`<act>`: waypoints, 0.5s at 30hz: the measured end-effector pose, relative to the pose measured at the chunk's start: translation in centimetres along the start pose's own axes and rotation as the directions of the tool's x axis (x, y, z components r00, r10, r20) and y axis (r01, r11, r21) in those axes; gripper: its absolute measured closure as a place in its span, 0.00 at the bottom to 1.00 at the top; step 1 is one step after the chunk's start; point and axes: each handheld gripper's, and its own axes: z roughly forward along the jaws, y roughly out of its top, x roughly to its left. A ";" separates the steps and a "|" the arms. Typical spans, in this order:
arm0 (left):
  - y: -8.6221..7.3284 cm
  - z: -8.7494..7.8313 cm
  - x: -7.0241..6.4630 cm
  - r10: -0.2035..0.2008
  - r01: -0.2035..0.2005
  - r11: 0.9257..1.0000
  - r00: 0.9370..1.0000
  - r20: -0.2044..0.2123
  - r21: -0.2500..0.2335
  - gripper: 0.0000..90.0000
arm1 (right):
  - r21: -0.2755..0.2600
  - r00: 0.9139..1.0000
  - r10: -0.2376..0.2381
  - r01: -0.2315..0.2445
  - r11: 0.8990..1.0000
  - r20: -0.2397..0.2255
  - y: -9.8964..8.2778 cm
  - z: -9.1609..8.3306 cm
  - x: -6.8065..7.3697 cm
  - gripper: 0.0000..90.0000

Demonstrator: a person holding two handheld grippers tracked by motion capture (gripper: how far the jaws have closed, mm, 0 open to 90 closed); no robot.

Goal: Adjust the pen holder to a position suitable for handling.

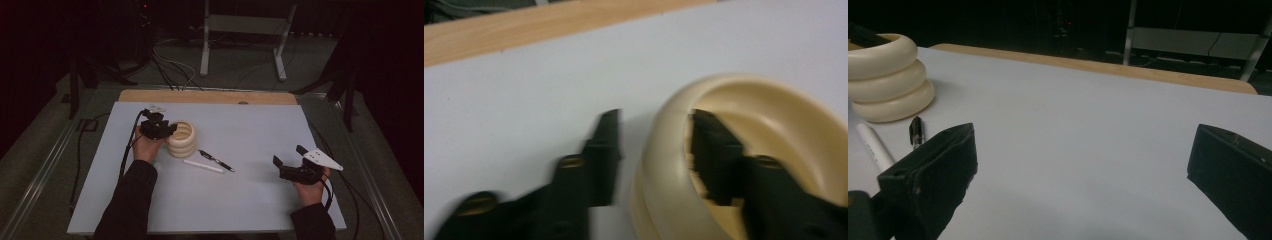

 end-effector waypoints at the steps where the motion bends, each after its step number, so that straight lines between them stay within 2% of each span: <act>1: 0.1 -0.1 0.0 -0.005 0.005 1.000 1.000 -0.009 -0.006 0.43 | -0.001 1.000 0.000 0.000 1.000 0.000 0.0 0.0 0.0 0.00; 4: 0.2 -0.5 0.1 -0.020 0.019 0.999 1.000 -0.018 -0.029 0.22 | -0.001 1.000 0.002 -0.002 1.000 -0.001 0.0 0.0 0.0 0.00; 7: 0.4 -0.8 0.1 -0.023 0.021 0.999 0.999 -0.027 -0.046 0.09 | -0.003 1.000 0.001 -0.001 1.000 0.000 0.0 0.0 0.0 0.00; 9: 0.4 -1.1 0.2 -0.012 0.011 0.999 1.000 -0.018 -0.045 0.01 | -0.003 1.000 0.002 -0.002 1.000 0.001 0.0 0.0 0.0 0.00; 15: 0.5 -1.8 0.0 0.010 -0.013 0.998 0.999 -0.049 -0.067 0.00 | -0.003 1.000 0.001 -0.001 1.000 0.000 0.0 0.0 0.0 0.00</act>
